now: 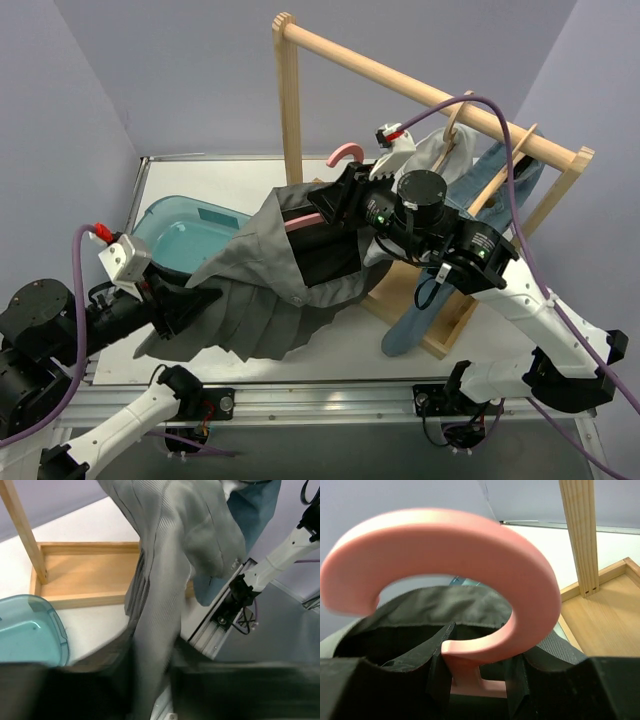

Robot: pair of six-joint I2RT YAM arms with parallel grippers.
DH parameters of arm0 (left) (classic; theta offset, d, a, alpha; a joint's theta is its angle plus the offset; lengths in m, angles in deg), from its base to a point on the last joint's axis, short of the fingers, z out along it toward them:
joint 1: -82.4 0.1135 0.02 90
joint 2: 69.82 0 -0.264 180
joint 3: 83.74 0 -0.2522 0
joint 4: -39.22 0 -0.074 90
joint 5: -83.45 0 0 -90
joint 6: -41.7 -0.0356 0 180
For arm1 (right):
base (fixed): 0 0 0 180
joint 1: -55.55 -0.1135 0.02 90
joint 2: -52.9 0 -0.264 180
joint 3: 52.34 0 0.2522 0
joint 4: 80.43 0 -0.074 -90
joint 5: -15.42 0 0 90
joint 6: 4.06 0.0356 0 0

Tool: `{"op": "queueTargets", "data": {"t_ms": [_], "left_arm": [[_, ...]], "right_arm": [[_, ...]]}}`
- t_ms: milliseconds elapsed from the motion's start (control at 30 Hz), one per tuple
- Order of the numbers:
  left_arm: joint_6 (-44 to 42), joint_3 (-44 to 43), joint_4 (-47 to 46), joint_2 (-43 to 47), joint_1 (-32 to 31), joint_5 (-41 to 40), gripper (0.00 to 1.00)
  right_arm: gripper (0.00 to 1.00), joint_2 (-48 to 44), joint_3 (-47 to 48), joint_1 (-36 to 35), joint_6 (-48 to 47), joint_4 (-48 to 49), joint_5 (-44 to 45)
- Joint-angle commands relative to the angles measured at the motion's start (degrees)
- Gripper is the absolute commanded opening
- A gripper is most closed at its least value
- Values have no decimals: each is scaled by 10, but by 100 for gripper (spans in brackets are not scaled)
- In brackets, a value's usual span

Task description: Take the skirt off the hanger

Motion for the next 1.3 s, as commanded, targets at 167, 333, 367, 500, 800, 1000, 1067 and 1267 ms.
{"op": "queueTargets", "data": {"t_ms": [167,333,367,500,800,1000,1067,1267], "left_arm": [[13,-36,98,-20,-1,-190,2],[79,-44,109,31,-1,-406,2],[91,-44,112,38,-1,-429,2],[133,-41,123,80,-1,-510,2],[114,-34,122,55,-18,-452,2],[81,-2,36,-1,-19,-295,2],[73,-7,32,-31,-18,-275,2],[68,-48,15,-55,-18,-248,2]], "right_arm": [[0,-40,16,3,-17,-2,81],[0,-49,-31,10,-13,-9,153],[0,-50,-34,11,-12,-11,161],[0,-52,-34,20,14,-25,221],[0,-59,-52,109,59,14,116],[0,-20,-20,108,55,67,-49],[0,-14,-12,106,47,61,-85],[33,43,16,81,-25,-13,-258]]}}
